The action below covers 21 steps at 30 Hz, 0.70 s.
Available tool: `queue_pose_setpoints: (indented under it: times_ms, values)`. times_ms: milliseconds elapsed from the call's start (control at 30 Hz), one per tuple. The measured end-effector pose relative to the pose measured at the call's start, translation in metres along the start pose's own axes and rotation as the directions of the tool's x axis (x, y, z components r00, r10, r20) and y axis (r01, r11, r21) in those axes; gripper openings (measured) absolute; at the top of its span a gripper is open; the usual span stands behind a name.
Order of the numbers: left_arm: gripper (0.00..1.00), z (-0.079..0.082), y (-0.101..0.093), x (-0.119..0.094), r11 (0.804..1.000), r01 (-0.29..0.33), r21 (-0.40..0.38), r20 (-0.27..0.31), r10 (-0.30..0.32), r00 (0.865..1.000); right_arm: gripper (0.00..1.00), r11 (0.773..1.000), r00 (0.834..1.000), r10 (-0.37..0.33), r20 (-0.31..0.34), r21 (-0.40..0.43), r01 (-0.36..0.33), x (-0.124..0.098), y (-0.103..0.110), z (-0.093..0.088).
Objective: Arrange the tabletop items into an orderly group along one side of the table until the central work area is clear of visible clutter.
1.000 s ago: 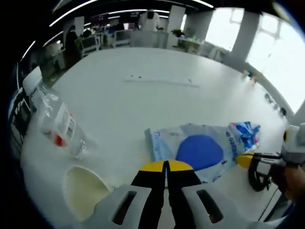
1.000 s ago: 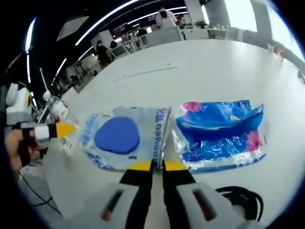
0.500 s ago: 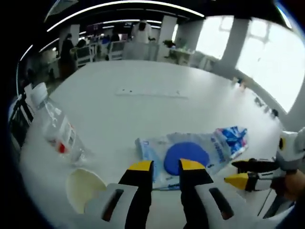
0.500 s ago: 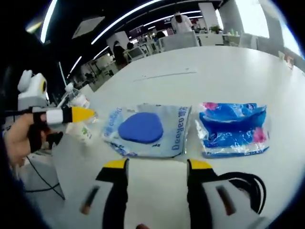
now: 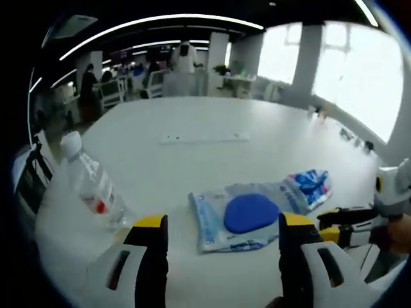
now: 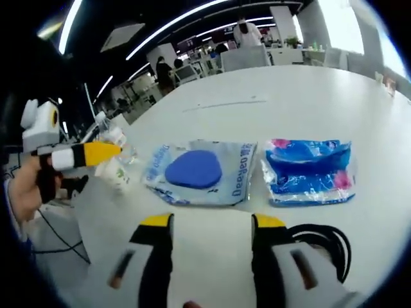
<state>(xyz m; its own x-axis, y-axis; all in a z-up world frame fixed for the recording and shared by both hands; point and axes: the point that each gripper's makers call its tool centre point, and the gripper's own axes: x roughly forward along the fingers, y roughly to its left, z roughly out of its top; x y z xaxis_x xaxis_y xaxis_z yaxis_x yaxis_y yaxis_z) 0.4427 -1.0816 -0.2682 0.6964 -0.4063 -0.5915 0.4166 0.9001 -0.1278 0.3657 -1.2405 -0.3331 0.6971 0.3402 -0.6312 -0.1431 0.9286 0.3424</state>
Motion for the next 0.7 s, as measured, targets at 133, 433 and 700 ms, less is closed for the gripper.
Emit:
queue_pose_setpoints:
  times_ms: [133,433,700]
  values:
    - [0.65,-0.001,-0.002,0.002,1.0,0.009,0.008,-0.016,-0.009,1.0,0.44,1.0,1.0,-0.002,-0.001,0.001,0.002,0.0,-0.001,0.0]
    - [0.58,-0.026,0.0,0.02,1.0,-0.019,0.024,-0.151,0.023,0.988,0.4,0.999,1.0,-0.027,0.007,0.019,0.027,0.003,-0.016,0.004]
    - [0.54,-0.041,0.002,0.042,1.0,-0.024,0.007,-0.224,0.024,0.974,0.38,0.997,0.999,-0.032,0.006,0.072,0.031,0.013,-0.021,0.007]
